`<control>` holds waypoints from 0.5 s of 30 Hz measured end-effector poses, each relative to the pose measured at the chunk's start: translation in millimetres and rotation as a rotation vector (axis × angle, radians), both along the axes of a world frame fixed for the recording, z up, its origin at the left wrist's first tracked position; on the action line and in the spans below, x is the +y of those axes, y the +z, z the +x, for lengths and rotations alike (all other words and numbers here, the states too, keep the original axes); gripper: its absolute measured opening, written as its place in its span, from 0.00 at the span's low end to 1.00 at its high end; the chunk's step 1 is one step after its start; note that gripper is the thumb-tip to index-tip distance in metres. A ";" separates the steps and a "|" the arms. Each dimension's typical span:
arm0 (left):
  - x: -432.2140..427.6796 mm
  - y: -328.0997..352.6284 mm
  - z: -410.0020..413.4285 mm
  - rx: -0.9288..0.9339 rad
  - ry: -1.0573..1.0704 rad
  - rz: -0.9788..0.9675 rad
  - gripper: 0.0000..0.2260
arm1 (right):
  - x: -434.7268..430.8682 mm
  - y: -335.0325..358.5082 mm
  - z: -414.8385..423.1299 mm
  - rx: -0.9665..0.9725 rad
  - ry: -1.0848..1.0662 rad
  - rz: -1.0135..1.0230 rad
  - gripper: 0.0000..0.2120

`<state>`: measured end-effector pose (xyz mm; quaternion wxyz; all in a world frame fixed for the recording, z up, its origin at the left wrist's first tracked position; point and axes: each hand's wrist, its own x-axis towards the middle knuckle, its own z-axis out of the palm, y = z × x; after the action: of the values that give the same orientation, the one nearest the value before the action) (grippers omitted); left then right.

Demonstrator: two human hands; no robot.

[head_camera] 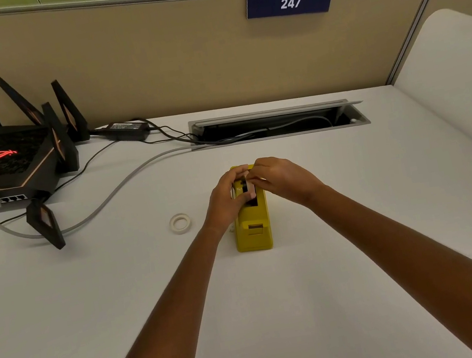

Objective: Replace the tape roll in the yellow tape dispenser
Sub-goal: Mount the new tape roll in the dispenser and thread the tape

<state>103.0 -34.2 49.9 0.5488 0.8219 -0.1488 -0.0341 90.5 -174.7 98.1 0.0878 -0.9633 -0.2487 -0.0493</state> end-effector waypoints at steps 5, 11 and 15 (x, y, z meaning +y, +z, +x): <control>-1.5 -0.3 0.2 -0.002 0.017 0.017 0.22 | 0.3 -1.9 0.2 -0.036 0.000 0.029 0.12; -0.2 1.2 0.6 -0.004 -0.006 0.014 0.22 | -2.0 -1.2 -0.5 -0.022 -0.011 0.091 0.11; 0.3 2.2 0.3 0.001 -0.009 0.019 0.22 | -5.9 -2.1 -3.5 0.009 -0.019 0.107 0.11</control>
<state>103.2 -33.9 52.0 0.5406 0.8265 -0.1519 -0.0384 87.0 -180.6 96.1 0.1397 -0.9599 -0.2361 -0.0588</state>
